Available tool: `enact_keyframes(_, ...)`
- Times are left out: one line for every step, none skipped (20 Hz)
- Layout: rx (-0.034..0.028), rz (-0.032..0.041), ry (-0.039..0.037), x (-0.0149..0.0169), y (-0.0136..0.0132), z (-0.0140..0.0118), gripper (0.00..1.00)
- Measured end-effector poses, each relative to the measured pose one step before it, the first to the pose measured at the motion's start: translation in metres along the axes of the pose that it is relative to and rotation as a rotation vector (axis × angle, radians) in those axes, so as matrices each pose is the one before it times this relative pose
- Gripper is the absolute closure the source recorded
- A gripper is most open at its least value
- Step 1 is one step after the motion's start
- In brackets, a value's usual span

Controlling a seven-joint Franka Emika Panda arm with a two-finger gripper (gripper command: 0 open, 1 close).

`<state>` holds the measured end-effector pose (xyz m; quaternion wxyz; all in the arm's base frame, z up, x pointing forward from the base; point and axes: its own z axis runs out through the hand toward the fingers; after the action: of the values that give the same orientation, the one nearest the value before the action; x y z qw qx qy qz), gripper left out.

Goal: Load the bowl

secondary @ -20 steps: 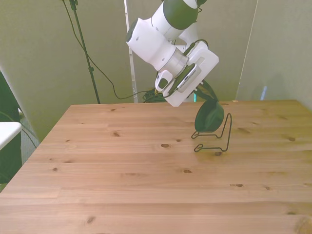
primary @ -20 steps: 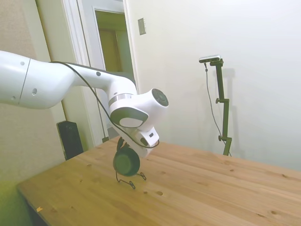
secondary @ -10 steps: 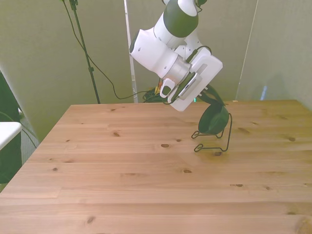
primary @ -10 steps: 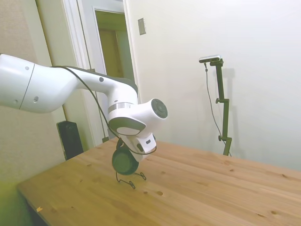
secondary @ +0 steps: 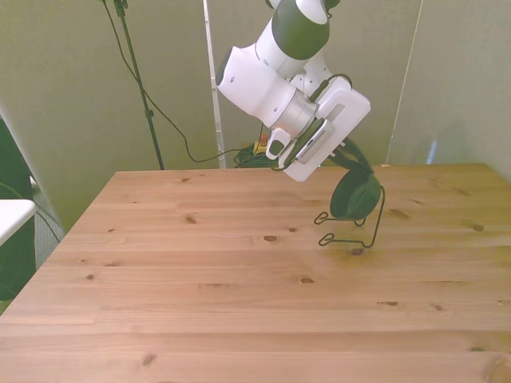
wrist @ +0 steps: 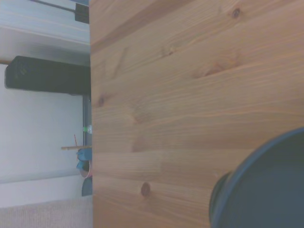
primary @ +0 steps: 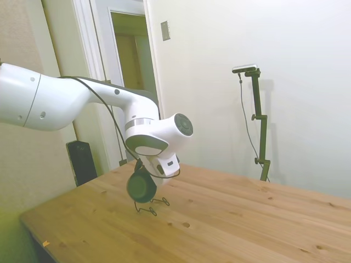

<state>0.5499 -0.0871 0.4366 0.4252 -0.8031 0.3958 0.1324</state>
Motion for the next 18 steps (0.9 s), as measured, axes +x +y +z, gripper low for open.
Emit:
enact_keyframes(0.00224,0.00727,0.00181,0.00462,0.00159,-0.00137,1.00)
enact_keyframes(0.00009,0.00453,0.00047,0.00344,0.00080,-0.00005,1.00)
enact_keyframes(-0.00053,0.00164,-0.00076,0.00184,-0.00005,0.00078,1.00)
enact_keyframes(0.00034,0.00010,-0.00072,0.00065,-0.00044,0.00029,1.00)
enact_keyframes(0.00053,-0.00067,-0.00044,0.00023,-0.00064,-0.00008,1.00)
enact_keyframes(0.00022,0.00086,-0.00041,0.00083,-0.00024,-0.00020,1.00)
enact_keyframes(-0.00095,0.00483,-0.00255,0.00242,0.00071,0.00017,1.00)
enact_keyframes(-0.00305,0.01002,-0.00679,0.00356,0.00204,0.00116,1.00)
enact_keyframes(-0.00315,0.01443,-0.00574,0.00576,0.00349,0.00139,1.00)
enact_keyframes(-0.00169,0.01640,-0.00111,0.00772,0.00433,0.00067,1.00)
enact_keyframes(-0.00075,0.01502,0.00064,0.00843,0.00449,-0.00009,1.00)
enact_keyframes(0.00192,0.01282,-0.00409,0.00738,0.00318,-0.00025,1.00)
enact_keyframes(0.00649,0.00752,-0.01348,0.00394,0.00065,-0.00110,1.00)
enact_keyframes(0.00298,0.00178,-0.00602,0.00211,-0.00048,-0.00160,1.00)
enact_keyframes(0.00046,-0.00011,-0.00097,0.00121,-0.00056,-0.00110,1.00)
enact_keyframes(0.00061,-0.00064,0.00104,0.00067,-0.00058,-0.00077,1.00)
enact_keyframes(0.00057,-0.00103,0.00120,0.00031,-0.00065,-0.00064,1.00)
enact_keyframes(0.00016,-0.00066,0.00053,0.00010,-0.00040,-0.00023,1.00)
